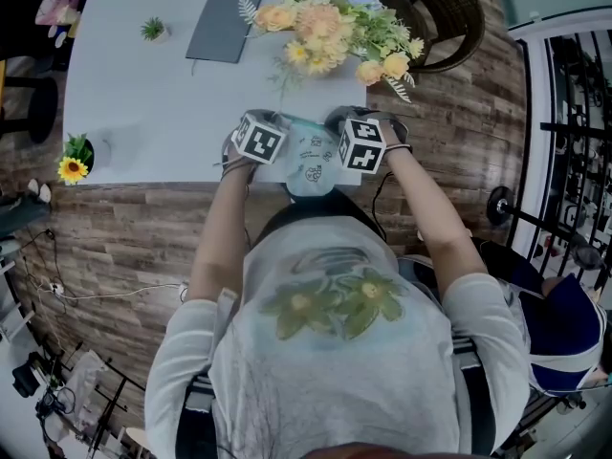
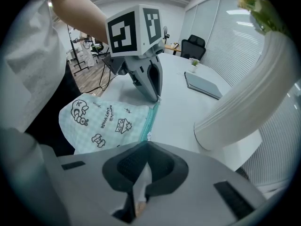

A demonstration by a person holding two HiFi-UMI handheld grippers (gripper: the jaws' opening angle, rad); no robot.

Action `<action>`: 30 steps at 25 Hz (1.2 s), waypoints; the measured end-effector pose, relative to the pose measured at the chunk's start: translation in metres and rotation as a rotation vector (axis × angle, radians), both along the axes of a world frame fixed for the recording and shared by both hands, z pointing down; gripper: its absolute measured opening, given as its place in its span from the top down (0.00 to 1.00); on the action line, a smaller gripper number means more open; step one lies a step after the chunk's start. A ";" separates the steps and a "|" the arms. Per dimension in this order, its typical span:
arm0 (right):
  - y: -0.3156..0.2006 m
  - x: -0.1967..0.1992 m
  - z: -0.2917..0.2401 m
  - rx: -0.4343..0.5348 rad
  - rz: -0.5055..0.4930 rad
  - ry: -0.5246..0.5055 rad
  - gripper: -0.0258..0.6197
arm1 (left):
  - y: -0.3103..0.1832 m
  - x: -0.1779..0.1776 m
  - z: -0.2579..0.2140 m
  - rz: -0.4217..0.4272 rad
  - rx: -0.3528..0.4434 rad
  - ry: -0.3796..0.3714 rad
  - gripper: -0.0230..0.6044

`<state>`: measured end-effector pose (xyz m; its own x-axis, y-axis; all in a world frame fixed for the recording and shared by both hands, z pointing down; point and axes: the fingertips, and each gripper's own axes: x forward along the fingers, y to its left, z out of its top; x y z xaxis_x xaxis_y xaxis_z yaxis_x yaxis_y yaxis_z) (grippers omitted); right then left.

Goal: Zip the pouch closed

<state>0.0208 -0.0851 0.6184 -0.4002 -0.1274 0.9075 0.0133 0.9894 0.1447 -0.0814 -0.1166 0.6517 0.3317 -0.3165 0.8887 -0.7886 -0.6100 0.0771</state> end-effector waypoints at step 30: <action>0.002 0.027 0.004 -0.002 0.030 0.034 0.94 | -0.001 0.001 0.000 -0.001 0.009 0.006 0.93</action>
